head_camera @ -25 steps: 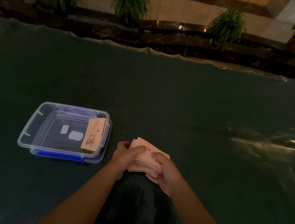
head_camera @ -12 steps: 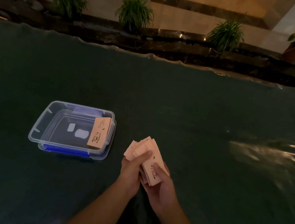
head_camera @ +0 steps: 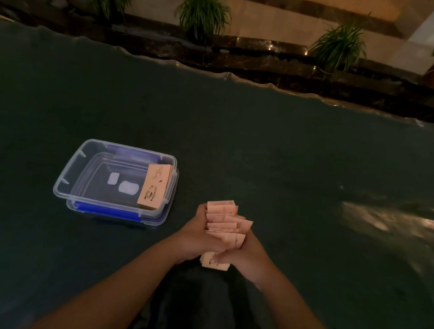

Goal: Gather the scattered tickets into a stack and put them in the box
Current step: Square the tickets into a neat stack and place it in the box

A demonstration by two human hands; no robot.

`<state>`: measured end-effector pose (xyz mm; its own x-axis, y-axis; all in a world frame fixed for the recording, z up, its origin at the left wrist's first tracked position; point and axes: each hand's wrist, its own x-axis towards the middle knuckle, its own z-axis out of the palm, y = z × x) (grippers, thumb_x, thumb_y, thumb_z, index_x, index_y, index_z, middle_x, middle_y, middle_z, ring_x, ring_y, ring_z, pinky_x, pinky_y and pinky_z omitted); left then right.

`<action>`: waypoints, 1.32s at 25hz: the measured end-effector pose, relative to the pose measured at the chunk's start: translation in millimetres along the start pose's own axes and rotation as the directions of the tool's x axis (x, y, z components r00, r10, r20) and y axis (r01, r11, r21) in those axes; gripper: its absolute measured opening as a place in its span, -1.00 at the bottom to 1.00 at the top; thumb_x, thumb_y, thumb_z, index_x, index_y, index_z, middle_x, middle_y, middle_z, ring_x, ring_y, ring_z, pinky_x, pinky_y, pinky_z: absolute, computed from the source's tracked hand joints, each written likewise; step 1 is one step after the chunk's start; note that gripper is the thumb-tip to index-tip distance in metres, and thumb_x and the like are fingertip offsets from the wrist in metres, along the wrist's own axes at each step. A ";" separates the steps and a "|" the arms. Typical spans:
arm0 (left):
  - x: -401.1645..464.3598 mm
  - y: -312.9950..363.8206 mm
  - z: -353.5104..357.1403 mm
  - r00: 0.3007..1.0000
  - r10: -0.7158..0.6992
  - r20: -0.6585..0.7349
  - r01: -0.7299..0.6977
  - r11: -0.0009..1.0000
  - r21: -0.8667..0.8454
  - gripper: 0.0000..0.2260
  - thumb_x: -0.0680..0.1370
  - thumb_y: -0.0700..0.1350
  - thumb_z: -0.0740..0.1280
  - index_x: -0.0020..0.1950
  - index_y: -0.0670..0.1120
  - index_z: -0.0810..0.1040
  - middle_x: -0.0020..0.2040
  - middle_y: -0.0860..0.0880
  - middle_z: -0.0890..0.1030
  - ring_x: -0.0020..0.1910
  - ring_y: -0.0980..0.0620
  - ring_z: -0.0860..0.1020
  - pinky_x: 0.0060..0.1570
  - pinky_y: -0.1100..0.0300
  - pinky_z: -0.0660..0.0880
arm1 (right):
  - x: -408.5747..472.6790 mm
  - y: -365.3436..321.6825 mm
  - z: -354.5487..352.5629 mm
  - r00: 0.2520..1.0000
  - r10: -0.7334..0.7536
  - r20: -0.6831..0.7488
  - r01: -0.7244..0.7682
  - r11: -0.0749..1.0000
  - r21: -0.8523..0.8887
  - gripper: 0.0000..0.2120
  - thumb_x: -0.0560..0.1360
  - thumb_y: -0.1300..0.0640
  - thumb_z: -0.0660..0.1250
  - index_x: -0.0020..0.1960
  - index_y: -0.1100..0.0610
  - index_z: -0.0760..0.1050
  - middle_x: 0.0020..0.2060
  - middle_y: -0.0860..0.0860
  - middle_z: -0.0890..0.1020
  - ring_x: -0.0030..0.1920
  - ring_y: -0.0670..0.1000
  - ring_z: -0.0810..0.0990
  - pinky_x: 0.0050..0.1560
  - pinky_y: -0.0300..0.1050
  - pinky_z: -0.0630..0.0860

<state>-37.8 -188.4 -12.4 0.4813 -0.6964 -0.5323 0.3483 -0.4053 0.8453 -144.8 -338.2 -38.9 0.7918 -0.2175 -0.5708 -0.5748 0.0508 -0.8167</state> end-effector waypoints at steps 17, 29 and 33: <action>11.3 -63.4 -12.6 0.986 0.160 0.037 -0.163 0.934 0.319 0.15 0.38 -0.10 0.64 0.68 0.13 -0.13 0.50 0.21 0.35 0.45 0.32 0.36 0.46 0.25 0.24 | 2.3 16.6 16.9 0.993 -0.097 0.072 0.115 0.946 -0.304 0.19 0.41 0.37 0.57 0.71 -0.13 -0.15 0.50 -0.15 0.39 0.39 -0.26 0.50 0.45 -0.27 0.43; 7.4 -48.2 -9.3 0.985 0.141 0.098 -0.168 0.910 0.379 0.25 0.37 -0.13 0.65 0.63 0.15 -0.32 0.37 0.36 0.25 0.35 0.42 0.30 0.39 0.33 0.20 | 0.3 14.1 18.6 0.996 -0.082 0.046 0.093 0.932 -0.352 0.24 0.36 0.11 0.62 0.72 -0.17 -0.19 0.64 -0.06 0.29 0.56 -0.08 0.41 0.61 -0.01 0.33; 8.8 -46.7 -5.3 0.977 0.213 0.008 -0.199 0.901 0.386 -0.12 0.42 -0.08 0.61 0.55 0.18 0.10 0.41 0.11 0.41 0.38 0.22 0.46 0.47 0.10 0.39 | 5.9 13.9 26.3 0.992 -0.116 -0.045 0.097 0.948 -0.303 -0.01 0.43 0.10 0.60 0.60 -0.26 0.03 0.38 -0.15 0.53 0.34 -0.14 0.59 0.52 0.09 0.48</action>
<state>-45.6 -172.5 -56.8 0.5380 -0.7713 -0.3400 -0.0928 -0.4551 0.8856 -142.7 -313.2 -55.9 0.8431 -0.2656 -0.4676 -0.5305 -0.2683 -0.8041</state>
